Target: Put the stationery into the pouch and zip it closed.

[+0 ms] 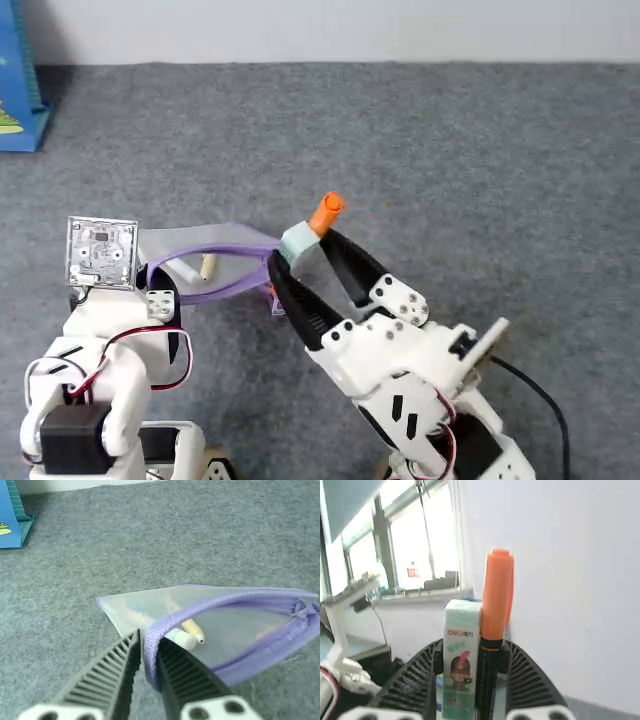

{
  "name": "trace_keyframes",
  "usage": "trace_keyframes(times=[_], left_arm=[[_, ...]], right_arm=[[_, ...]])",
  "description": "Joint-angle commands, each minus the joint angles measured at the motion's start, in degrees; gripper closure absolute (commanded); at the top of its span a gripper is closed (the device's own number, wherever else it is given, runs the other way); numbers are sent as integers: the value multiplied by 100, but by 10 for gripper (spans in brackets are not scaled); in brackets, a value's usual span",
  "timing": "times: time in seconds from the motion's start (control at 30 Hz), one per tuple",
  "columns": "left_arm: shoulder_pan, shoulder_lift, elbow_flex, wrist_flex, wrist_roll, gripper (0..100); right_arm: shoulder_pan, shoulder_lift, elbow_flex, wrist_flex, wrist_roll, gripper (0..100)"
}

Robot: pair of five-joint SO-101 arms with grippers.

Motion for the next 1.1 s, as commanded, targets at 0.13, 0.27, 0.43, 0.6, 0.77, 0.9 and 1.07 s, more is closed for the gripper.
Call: trace_keyframes(times=[0.13, 0.27, 0.43, 0.6, 0.77, 0.9, 1.07], left_arm=[[44, -62, -233, -35, 44, 987], [18, -62, -233, -26, 44, 987], [18, -62, -233, -9, 44, 987], [18, -62, -233, -9, 44, 987], [18, -62, -233, -9, 44, 987], [26, -62, -233, -9, 44, 987], [44, -62, -242, -9, 44, 987]], right_arm=[[-40, 927, -290, -1130, 44, 991], [-40, 1868, -545, -1587, 35, 991], [-303, 2642, -563, -2149, 35, 991], [-435, 3125, -563, -2598, 44, 991], [-532, 3486, -237, -2589, 88, 991], [-796, 3609, 132, -2580, 598, 991], [-884, 3741, 229, -2580, 1011, 991]])
